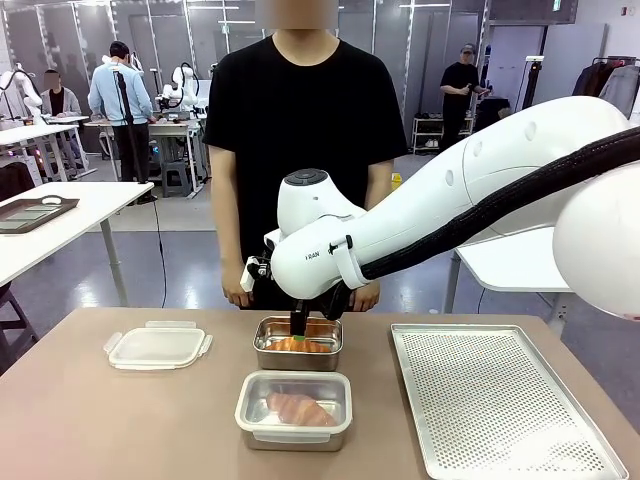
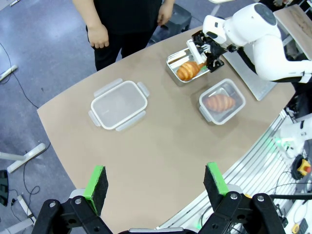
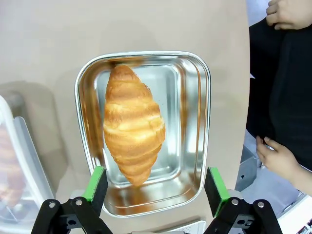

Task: Place the bread into the airtight container.
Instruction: Pick up a Butter Roll and place it into an empty Airtight Container.

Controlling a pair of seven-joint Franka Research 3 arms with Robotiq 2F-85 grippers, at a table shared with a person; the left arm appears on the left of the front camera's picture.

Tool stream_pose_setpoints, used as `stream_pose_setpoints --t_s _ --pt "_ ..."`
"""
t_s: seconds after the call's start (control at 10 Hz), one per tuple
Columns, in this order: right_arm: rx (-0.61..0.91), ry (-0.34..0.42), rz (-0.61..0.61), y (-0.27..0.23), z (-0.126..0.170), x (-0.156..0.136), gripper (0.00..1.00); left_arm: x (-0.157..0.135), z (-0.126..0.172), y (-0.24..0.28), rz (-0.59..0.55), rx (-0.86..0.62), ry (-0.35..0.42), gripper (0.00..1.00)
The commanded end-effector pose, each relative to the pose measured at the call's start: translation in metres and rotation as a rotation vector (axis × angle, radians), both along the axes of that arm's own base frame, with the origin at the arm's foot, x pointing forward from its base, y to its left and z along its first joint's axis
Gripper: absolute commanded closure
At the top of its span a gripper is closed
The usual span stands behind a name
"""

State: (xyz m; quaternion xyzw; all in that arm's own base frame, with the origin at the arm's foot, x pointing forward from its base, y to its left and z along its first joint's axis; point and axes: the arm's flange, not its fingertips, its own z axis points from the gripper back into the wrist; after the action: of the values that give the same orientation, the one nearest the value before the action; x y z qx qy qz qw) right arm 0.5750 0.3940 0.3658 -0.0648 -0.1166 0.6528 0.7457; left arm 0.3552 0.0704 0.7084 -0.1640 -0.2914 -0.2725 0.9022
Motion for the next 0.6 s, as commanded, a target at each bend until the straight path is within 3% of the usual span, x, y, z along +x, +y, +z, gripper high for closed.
stream_pose_setpoints --t_s 0.0,0.5 --pt "-0.002 0.001 0.0 0.0001 0.0003 -0.0008 0.0 -0.001 0.0004 -0.0002 -0.011 -0.002 -0.001 0.0" --pt "0.0 0.0 0.0 0.0 0.0 0.0 0.0 -0.001 0.0004 -0.0002 -0.011 -0.002 -0.001 0.0"
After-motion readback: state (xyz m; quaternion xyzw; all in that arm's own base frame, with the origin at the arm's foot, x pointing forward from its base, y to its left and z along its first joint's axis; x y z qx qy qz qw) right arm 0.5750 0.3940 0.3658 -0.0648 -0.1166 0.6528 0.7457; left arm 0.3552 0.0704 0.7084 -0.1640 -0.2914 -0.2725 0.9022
